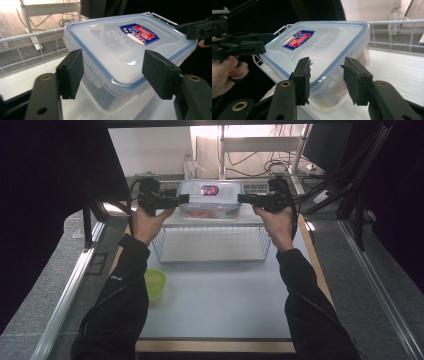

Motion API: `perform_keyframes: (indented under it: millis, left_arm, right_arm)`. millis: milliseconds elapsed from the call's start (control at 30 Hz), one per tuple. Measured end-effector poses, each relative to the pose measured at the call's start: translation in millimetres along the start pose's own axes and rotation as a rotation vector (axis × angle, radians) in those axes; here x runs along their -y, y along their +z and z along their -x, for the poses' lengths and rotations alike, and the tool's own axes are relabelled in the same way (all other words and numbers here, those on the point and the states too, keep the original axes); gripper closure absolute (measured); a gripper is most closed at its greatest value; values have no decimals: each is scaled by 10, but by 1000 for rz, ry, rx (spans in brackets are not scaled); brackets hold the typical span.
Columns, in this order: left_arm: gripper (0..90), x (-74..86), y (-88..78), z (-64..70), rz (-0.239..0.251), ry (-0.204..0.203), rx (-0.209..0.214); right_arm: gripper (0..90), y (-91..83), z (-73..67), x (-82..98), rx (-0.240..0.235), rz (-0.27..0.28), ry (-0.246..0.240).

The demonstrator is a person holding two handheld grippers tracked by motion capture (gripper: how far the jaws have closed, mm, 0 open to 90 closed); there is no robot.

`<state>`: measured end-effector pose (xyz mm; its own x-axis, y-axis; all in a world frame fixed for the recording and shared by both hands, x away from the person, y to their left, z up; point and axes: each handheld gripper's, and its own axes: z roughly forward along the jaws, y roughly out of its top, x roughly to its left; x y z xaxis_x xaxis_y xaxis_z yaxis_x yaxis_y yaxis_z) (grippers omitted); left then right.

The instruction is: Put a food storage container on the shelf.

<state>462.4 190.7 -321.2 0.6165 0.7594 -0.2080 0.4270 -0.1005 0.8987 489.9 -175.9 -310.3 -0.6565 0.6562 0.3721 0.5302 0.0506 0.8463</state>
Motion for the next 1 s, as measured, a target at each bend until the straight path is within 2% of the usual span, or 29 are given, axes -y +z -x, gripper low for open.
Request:
perform_keyframes:
  millis: [100,167,200,267,333,400,467,567,733,833,900,1000]
  left_arm:
    - [404,39,-108,40,34,15,7]
    - [453,92,-190,70,40,35,10]
    - [475,126,-231,86,42,41,8]
    - [534,207,-303,118,53,51,32]
    - [603,285,-335,144,39,66,39]
    - [682,348,-322,152,9,78,42]
    - [764,384,-290,144,-7,74,58]
    - [865,399,-217,137,-29,69,66]
    - [890,398,-98,127,-52,65,56]
    - [891,409,-41,113,-63,54,47]
    - [897,419,-1,95,-67,51,57]
    - [897,424,49,97,-83,53,39]
  right_arm:
    - [587,-67,-12,4,5,13,-46]
    - [638,-128,-27,27,-5,26,-85]
    - [675,-160,-37,46,5,33,-109]
    - [746,-223,-61,102,13,36,-124]
    - [810,-262,-97,169,5,32,-145]
    - [839,-266,-162,259,12,4,-178]
    - [872,-220,-202,327,-9,-30,-193]
    - [900,-132,-236,389,-18,-53,-206]
    - [900,6,-269,417,-6,-62,-217]
    - [900,74,-269,417,35,-66,-223]
    - [900,99,-250,415,38,-65,-214]
    - [900,117,-229,401,64,-70,-222]
